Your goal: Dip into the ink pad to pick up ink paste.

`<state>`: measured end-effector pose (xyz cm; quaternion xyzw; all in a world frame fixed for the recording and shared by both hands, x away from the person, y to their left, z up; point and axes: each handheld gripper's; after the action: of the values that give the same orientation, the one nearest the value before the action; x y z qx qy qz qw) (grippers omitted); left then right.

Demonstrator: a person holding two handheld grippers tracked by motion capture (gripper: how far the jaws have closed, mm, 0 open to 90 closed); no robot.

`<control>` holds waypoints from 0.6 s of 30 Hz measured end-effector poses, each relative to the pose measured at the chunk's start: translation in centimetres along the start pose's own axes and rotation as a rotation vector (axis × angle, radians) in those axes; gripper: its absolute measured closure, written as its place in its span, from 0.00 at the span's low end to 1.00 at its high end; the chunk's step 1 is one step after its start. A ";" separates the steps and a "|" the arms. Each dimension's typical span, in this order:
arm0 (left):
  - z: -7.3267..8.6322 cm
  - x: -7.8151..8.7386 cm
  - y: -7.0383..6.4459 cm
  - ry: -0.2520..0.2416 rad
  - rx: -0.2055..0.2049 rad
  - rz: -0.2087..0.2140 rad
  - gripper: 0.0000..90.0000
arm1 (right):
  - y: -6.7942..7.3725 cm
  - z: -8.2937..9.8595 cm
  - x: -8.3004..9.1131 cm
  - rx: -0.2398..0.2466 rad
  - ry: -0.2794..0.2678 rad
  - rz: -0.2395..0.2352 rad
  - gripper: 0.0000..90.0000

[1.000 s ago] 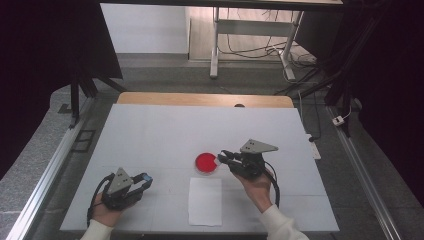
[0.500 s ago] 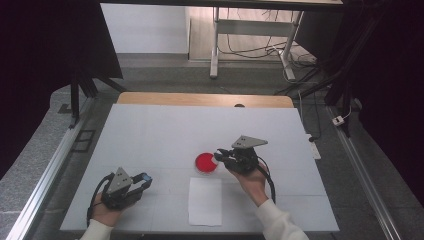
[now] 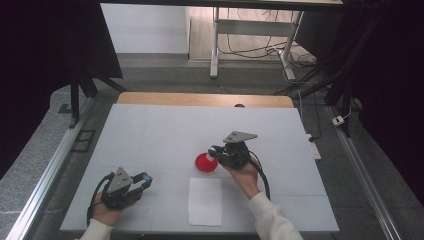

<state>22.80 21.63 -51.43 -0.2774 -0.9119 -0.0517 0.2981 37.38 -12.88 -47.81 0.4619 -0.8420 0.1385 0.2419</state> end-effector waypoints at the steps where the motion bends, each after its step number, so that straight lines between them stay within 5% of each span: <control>1: 0.0 0.0 0.0 0.000 0.000 0.000 0.73 | 0.0 0.1 -0.2 0.000 0.009 0.003 0.84; 18: 0.0 0.0 0.1 0.001 -0.001 -0.002 0.73 | 0.1 0.4 -1.5 0.045 0.065 0.024 0.84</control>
<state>22.81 21.74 -51.46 -0.2766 -0.9120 -0.0528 0.2982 37.89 -11.99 -48.95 0.4521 -0.8360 0.1750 0.2569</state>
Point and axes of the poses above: each handheld gripper's, and its own axes: x roughly backward along the jaws, z roughly out of its underside, y roughly to its left, and after that the axes turned 6 degrees about x, right-handed
